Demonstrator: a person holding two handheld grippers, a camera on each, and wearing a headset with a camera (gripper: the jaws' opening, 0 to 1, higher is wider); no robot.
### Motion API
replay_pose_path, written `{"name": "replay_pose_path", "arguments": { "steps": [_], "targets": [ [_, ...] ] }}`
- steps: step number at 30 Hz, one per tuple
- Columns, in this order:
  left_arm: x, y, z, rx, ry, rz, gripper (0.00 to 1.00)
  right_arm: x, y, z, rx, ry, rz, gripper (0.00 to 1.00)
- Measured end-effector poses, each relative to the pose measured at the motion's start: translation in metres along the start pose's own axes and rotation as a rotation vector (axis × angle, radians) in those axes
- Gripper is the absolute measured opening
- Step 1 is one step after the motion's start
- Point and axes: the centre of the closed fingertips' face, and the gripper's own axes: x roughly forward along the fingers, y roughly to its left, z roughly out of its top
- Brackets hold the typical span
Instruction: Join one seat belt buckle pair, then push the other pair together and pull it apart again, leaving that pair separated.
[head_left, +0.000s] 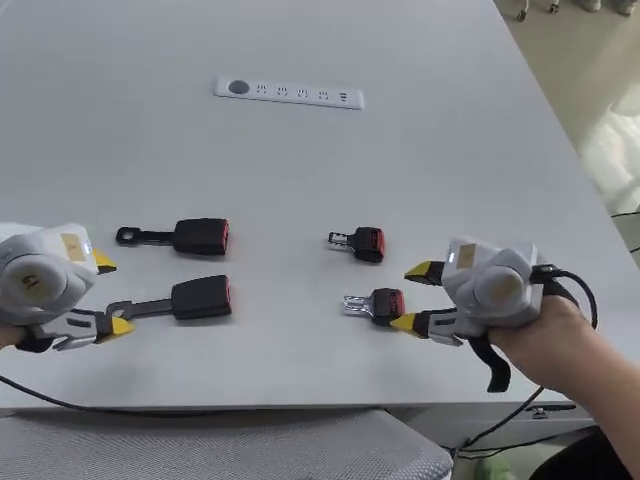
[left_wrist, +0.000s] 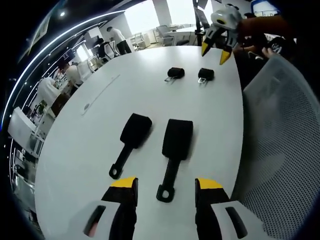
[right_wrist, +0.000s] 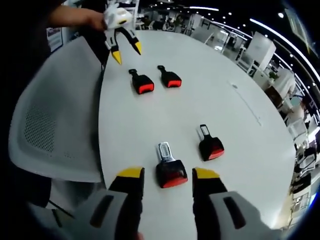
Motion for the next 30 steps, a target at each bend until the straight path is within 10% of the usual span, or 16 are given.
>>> {"name": "replay_pose_path", "arguments": {
  "steps": [15,30],
  "targets": [
    [0.054,-0.013,0.025,0.101,0.031,-0.109,0.47,0.029,-0.004,-0.026,-0.035,0.089,0.101,0.37],
    [0.073,-0.019,0.019,0.164,0.069,-0.176,0.37,0.041,-0.006,-0.043,-0.044,0.124,0.157,0.36]
  ]
}}
